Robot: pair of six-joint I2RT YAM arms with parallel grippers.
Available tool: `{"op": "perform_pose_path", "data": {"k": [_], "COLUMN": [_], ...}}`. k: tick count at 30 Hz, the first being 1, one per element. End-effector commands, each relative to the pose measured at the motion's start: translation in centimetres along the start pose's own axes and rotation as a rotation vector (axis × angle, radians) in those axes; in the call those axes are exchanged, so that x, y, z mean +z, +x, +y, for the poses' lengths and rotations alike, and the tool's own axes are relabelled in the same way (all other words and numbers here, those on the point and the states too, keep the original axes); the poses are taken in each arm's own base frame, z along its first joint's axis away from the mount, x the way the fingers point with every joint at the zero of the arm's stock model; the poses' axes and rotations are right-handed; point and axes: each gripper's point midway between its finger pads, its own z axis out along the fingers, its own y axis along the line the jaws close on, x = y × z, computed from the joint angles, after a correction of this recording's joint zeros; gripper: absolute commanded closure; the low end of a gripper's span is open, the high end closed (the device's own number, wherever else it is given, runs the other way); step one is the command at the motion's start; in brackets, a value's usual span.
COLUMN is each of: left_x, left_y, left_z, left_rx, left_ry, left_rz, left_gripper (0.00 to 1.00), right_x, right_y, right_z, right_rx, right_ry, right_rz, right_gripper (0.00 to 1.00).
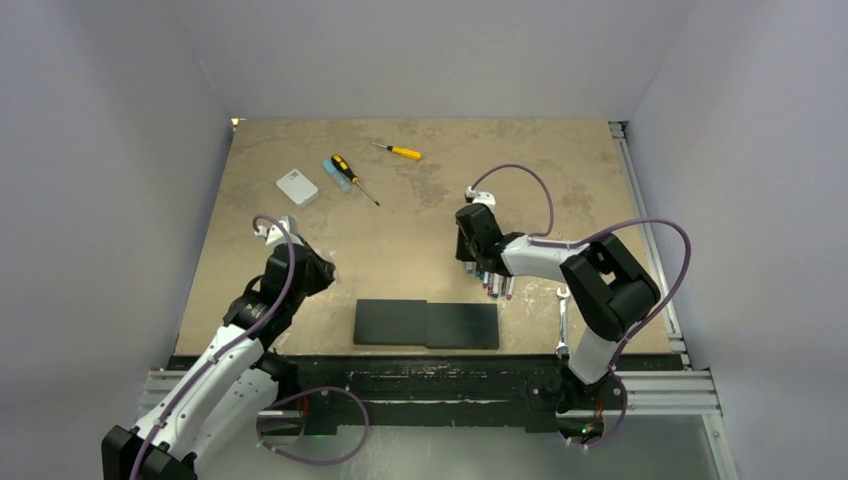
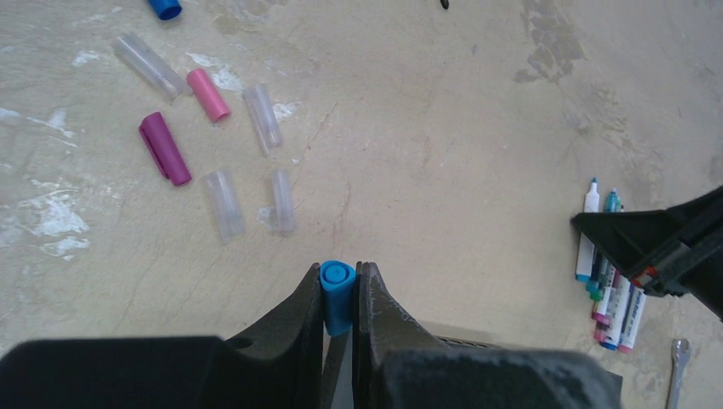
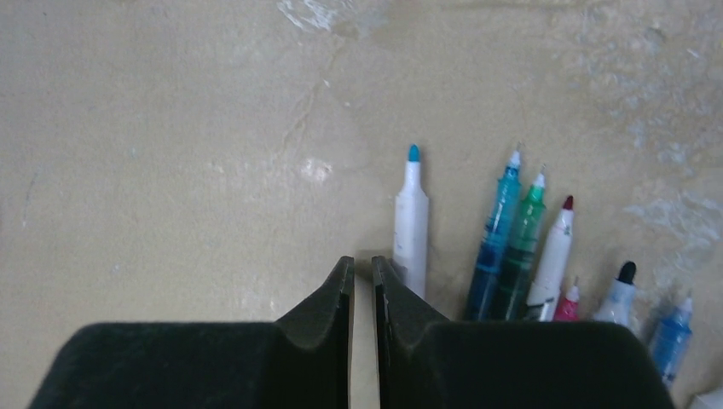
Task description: Open the pen caps
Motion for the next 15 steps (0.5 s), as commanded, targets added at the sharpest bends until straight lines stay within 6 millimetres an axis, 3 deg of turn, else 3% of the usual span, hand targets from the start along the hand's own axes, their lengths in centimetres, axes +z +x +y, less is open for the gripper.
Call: {"op": "perform_pose_path", "data": {"k": [1,8,11,15], "left_x": [-0.4,0.4,0.8,2.0], "left_y": [-2.3,-3.0,-3.4,-4.1], "left_z": [0.1,0.9,1.1,1.8], "left_rx": [-0.002,0.042,0.052,0.088], "left_ry": [-0.050,-0.132,-0.168,-0.245], "left_rz": [-0.073,-0.080,-0.089,-0.105], "left_gripper": [1.00,1.00,1.00,1.00], "right_x": [-1.1,-1.8,-2.8,-6.2], "right_y": [0.5,0.0,-1.5,-5.1], "right_z": [-2.1,-2.1,-1.0,2.2], "right_rx": [0.000,0.008,0.007,0.018], "right_ry": [0.061,0.049,-0.008,-0.201], "right_rz": [0.002,-0.021,-0.064,-0.199], "right_gripper": [0.85,0.85,0.81,0.68]}}
